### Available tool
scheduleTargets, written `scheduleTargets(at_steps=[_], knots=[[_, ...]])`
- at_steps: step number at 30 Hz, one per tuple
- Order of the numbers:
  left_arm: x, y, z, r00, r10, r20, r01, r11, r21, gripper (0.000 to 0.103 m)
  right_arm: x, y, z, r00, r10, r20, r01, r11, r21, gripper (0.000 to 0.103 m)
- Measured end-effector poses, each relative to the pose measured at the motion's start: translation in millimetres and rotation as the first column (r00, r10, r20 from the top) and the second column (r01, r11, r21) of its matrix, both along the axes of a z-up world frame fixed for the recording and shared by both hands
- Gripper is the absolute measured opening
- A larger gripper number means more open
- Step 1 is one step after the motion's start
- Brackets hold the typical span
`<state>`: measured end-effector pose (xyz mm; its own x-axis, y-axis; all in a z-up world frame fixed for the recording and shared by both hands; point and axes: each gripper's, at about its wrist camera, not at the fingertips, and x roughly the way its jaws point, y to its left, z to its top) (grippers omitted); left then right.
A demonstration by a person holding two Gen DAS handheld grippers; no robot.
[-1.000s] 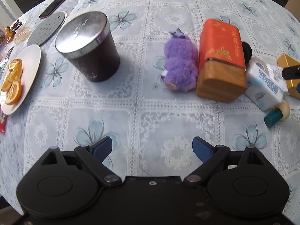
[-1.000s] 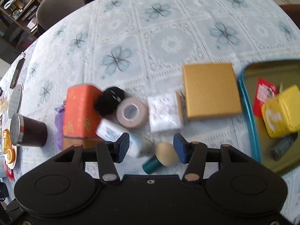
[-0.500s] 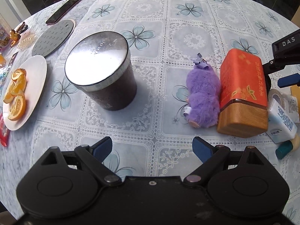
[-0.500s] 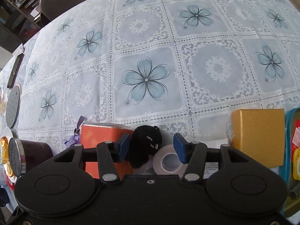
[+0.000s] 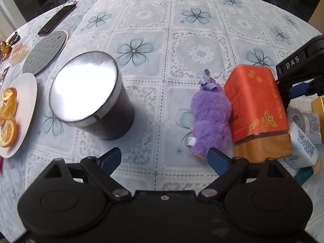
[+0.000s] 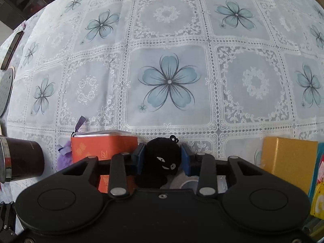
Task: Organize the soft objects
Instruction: 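Grasp the purple plush with the left tool while the right tool grasps the black fuzzy plush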
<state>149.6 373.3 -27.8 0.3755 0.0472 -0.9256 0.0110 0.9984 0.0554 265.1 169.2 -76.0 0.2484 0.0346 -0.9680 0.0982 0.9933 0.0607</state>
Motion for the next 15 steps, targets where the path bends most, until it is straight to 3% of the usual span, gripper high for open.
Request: scheduleTargets(at_steps=[8,15], knots=[[19.5,-8.2,-10.2,1.000,-0.028,0.006,0.028,0.999,-0.023,0.094,15.4,-5.2,16.2,0.996,0.038,0.082,-0.036,0.999,-0.020,0.038],[41.8,-19.9,-24.5,0.997,-0.071,-0.010,0.070,0.994,-0.081,0.091,15.5,-9.9,13.3,0.996,0.036,0.077,-0.037,0.999,0.018,0.038]])
